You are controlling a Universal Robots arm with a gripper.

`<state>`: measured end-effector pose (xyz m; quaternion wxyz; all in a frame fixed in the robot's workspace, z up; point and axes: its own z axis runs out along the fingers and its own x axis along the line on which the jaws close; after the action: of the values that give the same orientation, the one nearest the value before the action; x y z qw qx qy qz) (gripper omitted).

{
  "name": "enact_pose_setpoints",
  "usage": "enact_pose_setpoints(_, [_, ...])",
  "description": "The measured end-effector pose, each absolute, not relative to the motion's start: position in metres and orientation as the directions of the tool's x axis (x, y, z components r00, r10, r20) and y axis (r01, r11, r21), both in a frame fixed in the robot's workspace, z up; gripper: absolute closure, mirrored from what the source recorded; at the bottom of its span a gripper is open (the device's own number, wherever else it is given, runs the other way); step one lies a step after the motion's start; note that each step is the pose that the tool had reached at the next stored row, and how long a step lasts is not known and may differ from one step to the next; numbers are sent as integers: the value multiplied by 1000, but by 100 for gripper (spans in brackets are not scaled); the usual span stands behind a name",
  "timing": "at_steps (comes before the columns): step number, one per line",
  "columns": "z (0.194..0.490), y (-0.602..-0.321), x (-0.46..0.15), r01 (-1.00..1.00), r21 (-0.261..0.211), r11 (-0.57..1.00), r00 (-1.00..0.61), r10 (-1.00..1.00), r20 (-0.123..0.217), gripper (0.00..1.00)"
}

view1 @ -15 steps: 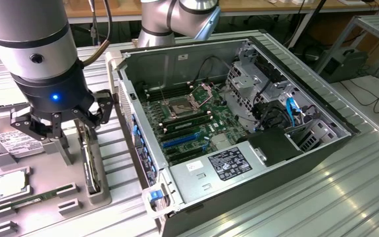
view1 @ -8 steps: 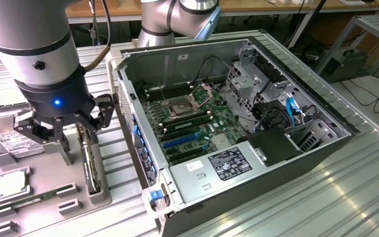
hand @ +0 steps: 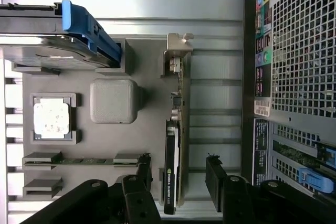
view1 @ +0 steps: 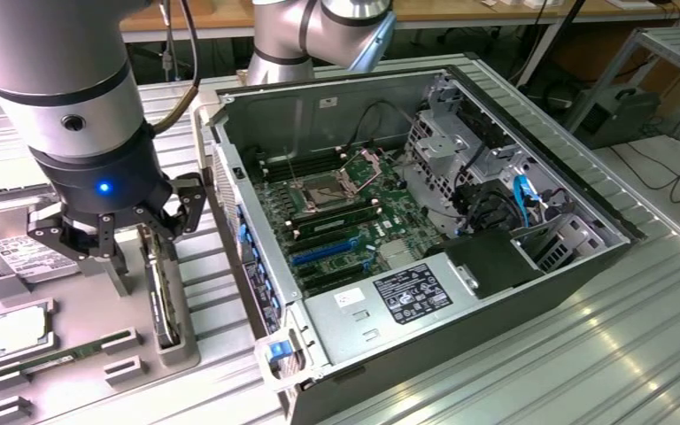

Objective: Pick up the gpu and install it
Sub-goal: 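Pick up the gpu and move the gpu toward the slot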

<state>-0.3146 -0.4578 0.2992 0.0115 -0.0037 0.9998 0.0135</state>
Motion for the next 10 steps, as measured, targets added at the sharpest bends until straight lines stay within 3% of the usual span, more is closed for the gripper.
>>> enact_pose_setpoints(10, [297,-458,-315,-5,27,1000,-1000,-4,-21,46])
